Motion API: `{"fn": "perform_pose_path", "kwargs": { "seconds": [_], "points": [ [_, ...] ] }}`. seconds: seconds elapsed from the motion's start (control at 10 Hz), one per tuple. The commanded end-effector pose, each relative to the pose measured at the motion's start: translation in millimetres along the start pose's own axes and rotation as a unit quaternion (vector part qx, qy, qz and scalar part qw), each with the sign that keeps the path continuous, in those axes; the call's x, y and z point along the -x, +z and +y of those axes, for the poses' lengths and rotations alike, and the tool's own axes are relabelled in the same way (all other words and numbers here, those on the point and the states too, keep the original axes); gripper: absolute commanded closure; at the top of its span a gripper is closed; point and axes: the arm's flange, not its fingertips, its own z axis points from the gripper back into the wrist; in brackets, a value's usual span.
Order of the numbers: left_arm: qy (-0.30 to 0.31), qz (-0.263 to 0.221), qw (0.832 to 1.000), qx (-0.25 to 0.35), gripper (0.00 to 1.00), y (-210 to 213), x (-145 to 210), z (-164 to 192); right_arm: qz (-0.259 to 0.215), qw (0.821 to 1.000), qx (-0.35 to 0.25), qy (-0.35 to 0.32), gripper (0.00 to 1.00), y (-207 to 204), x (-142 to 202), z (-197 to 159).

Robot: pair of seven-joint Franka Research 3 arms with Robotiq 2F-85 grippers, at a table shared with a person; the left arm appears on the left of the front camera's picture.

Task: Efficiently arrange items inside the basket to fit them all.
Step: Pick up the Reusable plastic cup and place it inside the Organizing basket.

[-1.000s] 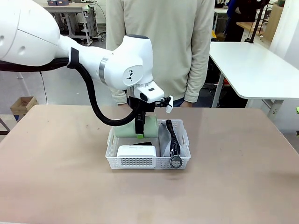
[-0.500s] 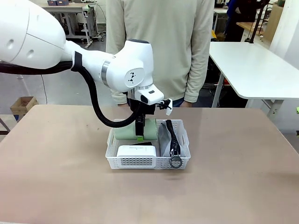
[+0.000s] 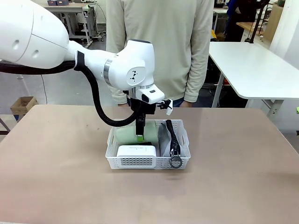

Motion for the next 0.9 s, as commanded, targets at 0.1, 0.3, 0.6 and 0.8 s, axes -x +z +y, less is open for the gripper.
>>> {"fn": "perform_pose_path", "kwargs": {
  "seconds": [0.1, 0.3, 0.6, 0.8],
  "points": [
    [0.006, 0.008, 1.000, -0.012, 0.00, 4, -1, 1, -0.002, 1.000, -0.008, 0.014, 0.00, 1, -1, 0],
    [0.008, 0.005, 1.000, -0.017, 0.00, 5, 0, 0, -0.002, 1.000, -0.008, 0.014, 0.00, 1, -1, 0],
    [0.006, -0.022, 1.000, -0.021, 0.00, 18, 5, -5, -0.002, 1.000, -0.008, 0.014, 0.00, 1, -1, 0],
    [0.022, -0.116, 0.992, -0.049, 0.00, 72, 38, -24, -0.002, 1.000, -0.008, 0.014, 0.00, 1, -1, 0]
  ]
}}
